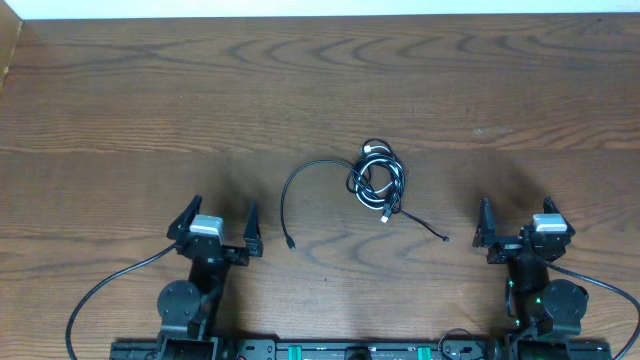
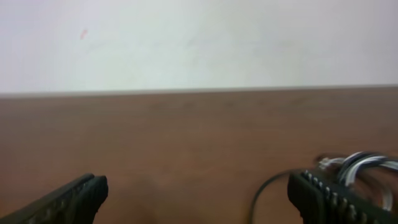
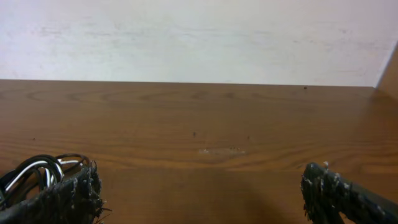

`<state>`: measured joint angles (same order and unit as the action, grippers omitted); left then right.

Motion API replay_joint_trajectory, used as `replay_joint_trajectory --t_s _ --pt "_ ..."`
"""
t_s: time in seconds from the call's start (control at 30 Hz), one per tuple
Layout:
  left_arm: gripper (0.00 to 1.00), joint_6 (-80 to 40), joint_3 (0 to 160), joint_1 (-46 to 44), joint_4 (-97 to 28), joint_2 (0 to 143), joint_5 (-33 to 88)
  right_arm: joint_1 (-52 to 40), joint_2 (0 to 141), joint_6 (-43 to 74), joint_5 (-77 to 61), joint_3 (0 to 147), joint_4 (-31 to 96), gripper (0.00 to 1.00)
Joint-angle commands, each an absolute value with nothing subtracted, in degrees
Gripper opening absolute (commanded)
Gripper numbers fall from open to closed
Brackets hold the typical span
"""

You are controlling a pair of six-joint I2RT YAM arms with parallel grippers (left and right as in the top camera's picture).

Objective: Untangle cables

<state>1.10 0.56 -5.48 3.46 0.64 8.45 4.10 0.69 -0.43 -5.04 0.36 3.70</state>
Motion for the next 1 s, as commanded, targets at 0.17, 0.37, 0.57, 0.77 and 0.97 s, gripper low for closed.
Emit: replay_joint_trajectory --t_s 0.17,0.37,0.57,0.77,0.97 --pt "0.98 -6.55 2.61 -5.72 5.43 0.34 16.12 4.08 0.38 0.19 -4.62 0.32 4.03 0.99" --pt "0.98 -6.5 7.09 -5.72 5.26 1.15 18.81 4.08 0.38 0.19 -4.62 0.32 4.03 0.99" --pt "0.98 -6.5 11.68 -5.72 5.28 6.09 23.51 4.08 0.38 0.19 -4.62 0.32 4.03 0.99" --pt "0.98 -6.52 17.61 -5.72 5.23 14.92 28.36 4.08 0.38 0.19 -4.62 0.32 4.03 0.99" --pt "0.98 -8.36 24.1 -6.44 5.21 24.45 31.77 4.08 0.38 0.19 -4.62 0.32 4.03 0.99"
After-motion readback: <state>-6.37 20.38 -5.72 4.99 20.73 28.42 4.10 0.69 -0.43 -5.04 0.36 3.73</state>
